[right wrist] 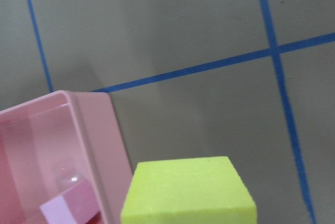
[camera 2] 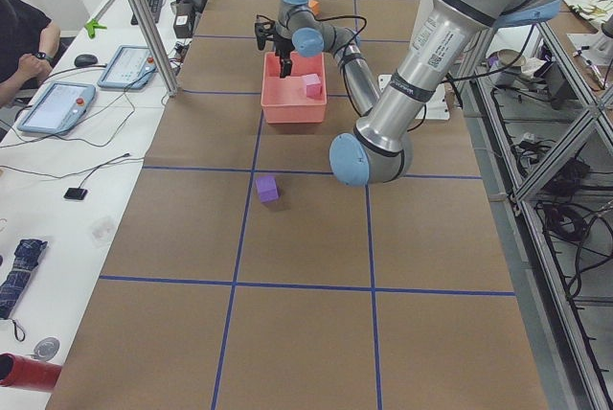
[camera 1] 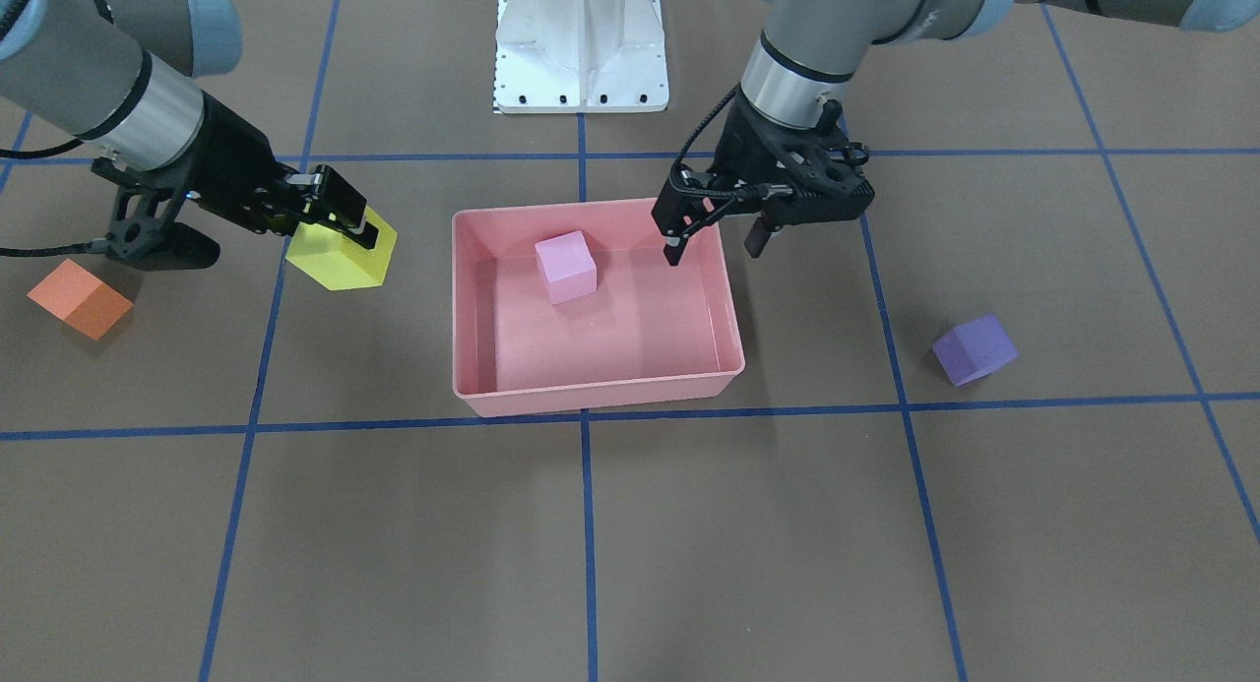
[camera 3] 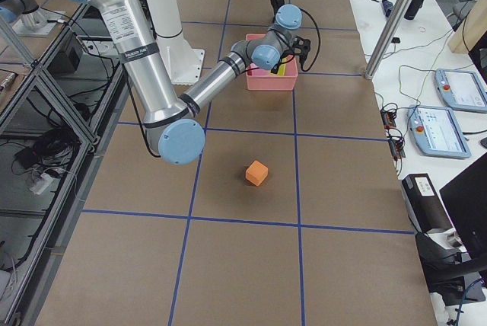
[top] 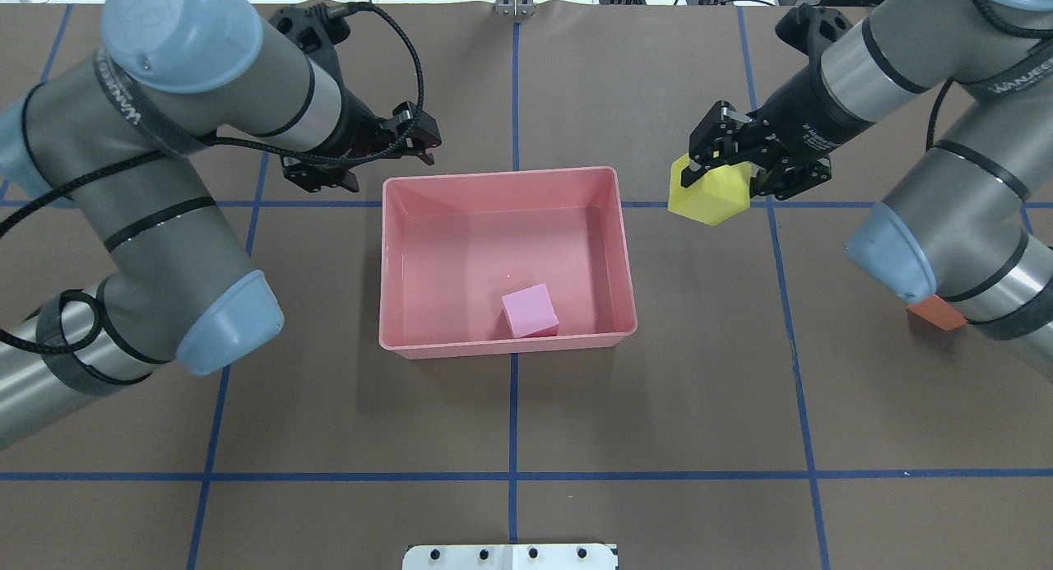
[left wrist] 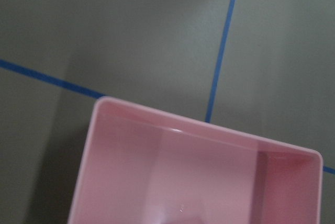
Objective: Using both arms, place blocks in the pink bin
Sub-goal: 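Release pink cube in bin with left gripper while right lifts yellow cube, then lower the yellow cube into the bin with the right gripper and open it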
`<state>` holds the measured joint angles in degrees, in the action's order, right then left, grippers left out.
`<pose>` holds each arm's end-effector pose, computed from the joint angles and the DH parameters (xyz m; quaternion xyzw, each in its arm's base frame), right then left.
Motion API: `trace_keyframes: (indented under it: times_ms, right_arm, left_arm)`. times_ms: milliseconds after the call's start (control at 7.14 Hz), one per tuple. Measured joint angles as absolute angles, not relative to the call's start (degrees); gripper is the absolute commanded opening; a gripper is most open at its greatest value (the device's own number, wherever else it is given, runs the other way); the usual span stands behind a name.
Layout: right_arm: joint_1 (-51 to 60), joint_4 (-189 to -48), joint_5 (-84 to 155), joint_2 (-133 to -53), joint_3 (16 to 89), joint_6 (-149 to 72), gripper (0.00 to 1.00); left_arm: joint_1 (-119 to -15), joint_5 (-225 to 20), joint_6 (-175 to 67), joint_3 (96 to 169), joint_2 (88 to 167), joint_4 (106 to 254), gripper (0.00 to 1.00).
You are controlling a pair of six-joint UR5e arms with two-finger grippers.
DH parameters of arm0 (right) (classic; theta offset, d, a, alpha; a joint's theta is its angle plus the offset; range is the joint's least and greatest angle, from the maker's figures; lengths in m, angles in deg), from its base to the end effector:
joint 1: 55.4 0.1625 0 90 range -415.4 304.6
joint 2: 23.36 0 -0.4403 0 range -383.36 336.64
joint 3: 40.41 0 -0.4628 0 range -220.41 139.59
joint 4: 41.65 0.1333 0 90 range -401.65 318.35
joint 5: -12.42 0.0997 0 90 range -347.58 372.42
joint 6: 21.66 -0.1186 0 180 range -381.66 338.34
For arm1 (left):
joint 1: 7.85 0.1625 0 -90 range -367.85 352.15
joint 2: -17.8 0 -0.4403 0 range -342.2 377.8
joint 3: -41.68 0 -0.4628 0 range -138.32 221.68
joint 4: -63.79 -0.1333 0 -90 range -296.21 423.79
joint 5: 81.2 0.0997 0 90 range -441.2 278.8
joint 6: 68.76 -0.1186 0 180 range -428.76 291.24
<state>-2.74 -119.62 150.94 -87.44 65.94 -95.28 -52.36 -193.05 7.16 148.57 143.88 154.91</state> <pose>-0.3631 -0.5492 0.2121 -0.0655 -0.5500 0.0744 0.8293 0.4264 -0.5442 0.1327 0.0712 0.4719 -0.1464 0.8665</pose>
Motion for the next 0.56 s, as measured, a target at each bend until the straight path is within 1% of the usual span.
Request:
trace_keyframes:
  times_ms: [140,560]
  right_arm:
    - [-4.95,-119.77,148.34,-84.98,64.65,-95.47,0.0]
    - [-11.38,-119.56,140.18,-78.57,60.65,-97.56,0.0]
  left_arm:
    - [-55.08,-193.1,0.35,148.56,141.91,152.43,1.0]
    - [-63.36,-193.26,-17.11,148.12,132.48,150.67,1.0]
